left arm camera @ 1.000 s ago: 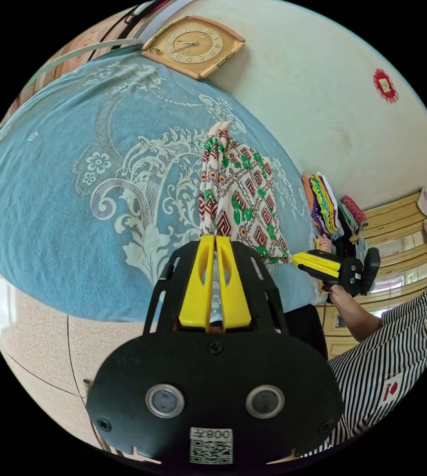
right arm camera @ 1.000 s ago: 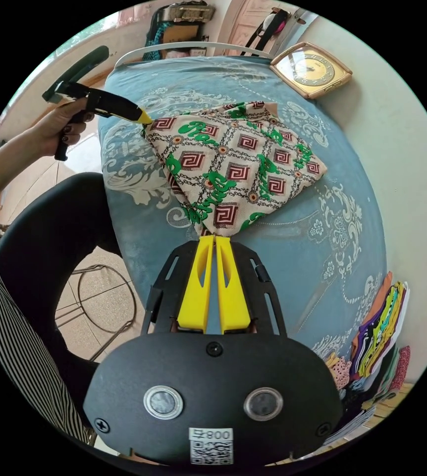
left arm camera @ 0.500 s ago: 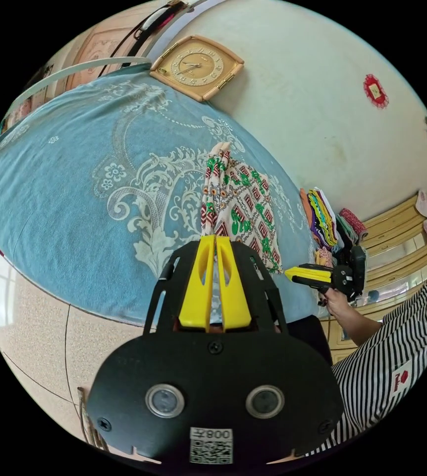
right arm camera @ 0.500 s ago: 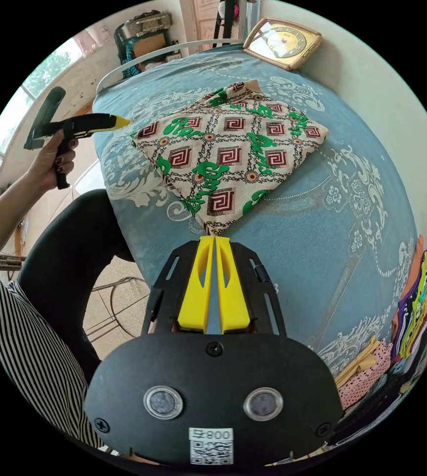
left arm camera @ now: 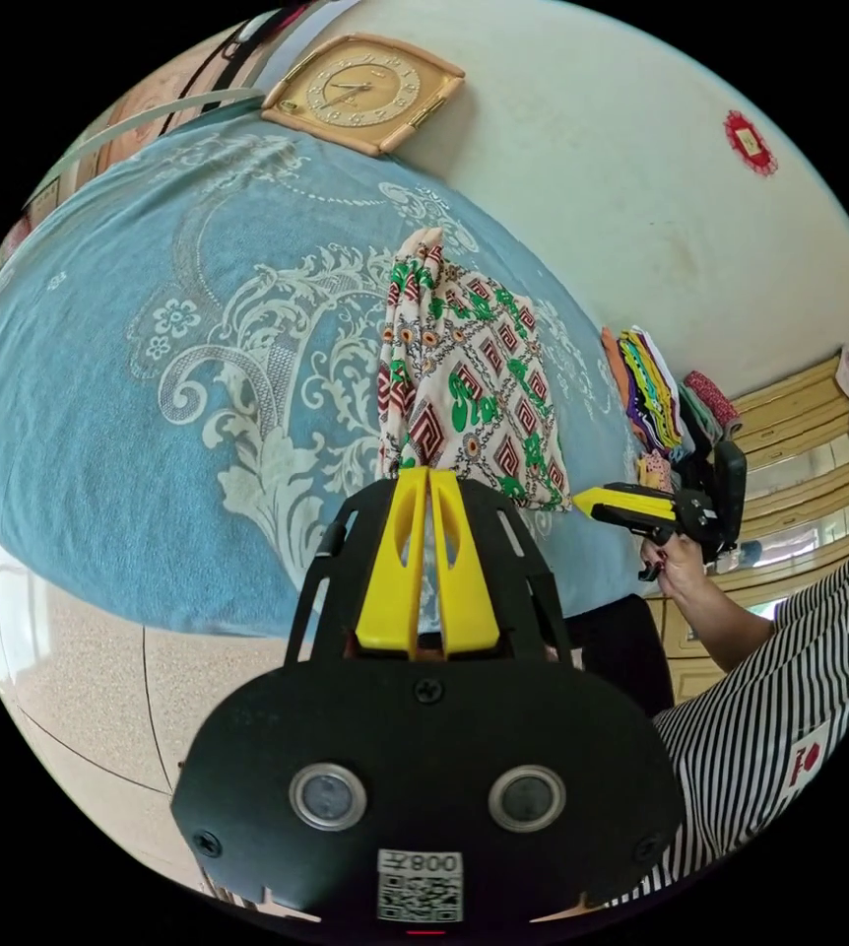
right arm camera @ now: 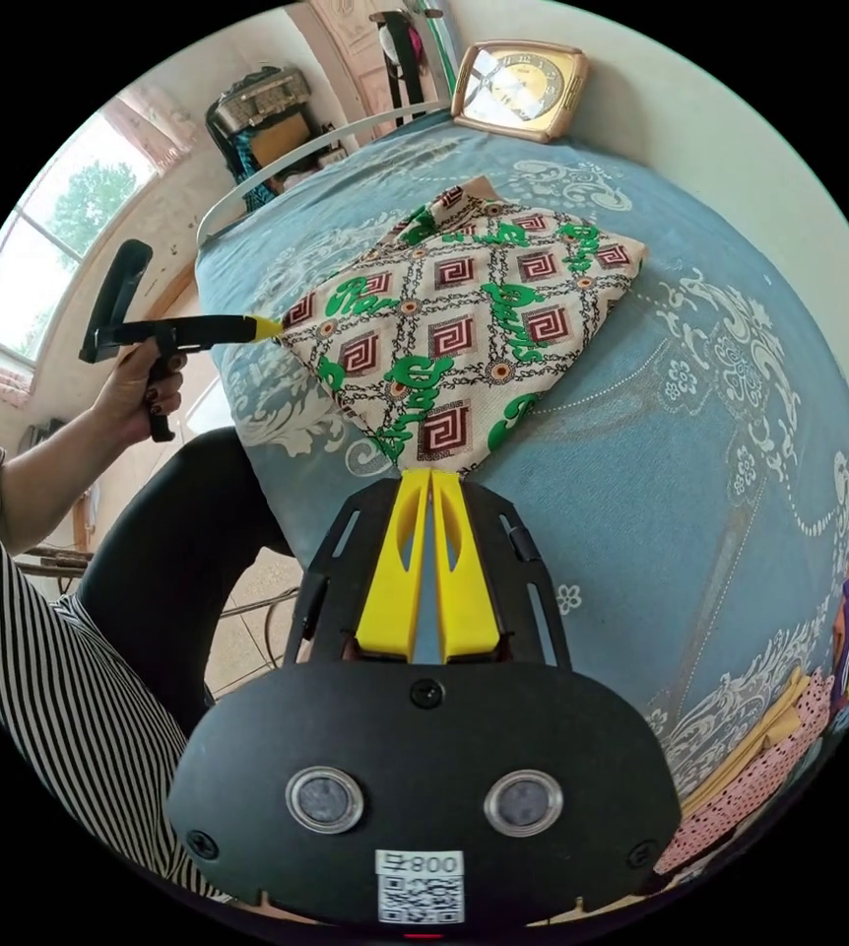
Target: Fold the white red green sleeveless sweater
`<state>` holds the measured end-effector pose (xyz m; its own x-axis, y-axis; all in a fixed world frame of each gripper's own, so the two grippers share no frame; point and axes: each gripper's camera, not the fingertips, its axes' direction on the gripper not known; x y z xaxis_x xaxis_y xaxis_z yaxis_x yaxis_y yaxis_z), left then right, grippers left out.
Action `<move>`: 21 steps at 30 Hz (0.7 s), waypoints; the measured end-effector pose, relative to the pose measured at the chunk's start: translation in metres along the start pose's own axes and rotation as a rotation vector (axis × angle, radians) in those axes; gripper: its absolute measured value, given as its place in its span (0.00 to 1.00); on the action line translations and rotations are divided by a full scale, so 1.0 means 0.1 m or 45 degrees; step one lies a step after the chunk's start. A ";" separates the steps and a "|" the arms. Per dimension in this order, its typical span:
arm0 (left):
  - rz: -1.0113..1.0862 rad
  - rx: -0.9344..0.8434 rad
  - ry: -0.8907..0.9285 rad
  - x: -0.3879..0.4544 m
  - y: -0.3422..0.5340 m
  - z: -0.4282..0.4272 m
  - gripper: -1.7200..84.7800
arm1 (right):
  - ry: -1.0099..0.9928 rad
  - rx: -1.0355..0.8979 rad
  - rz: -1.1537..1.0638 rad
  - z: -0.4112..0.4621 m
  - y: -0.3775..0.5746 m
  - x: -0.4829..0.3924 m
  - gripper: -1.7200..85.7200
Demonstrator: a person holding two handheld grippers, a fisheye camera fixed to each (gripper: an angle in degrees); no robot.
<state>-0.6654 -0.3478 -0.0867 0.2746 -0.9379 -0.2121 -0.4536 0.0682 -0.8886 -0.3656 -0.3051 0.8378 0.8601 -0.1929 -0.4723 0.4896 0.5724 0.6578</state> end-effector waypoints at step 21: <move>0.954 -0.356 -0.167 2.46 -0.02 1.30 0.07 | -0.755 0.096 0.555 0.35 0.90 1.85 0.07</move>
<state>-0.4865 -0.5342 -0.1904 -0.0970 -0.6284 -0.7718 -0.7469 0.5585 -0.3608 -0.1574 -0.3168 0.8303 0.9014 -0.3709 0.2236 0.0758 0.6434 0.7617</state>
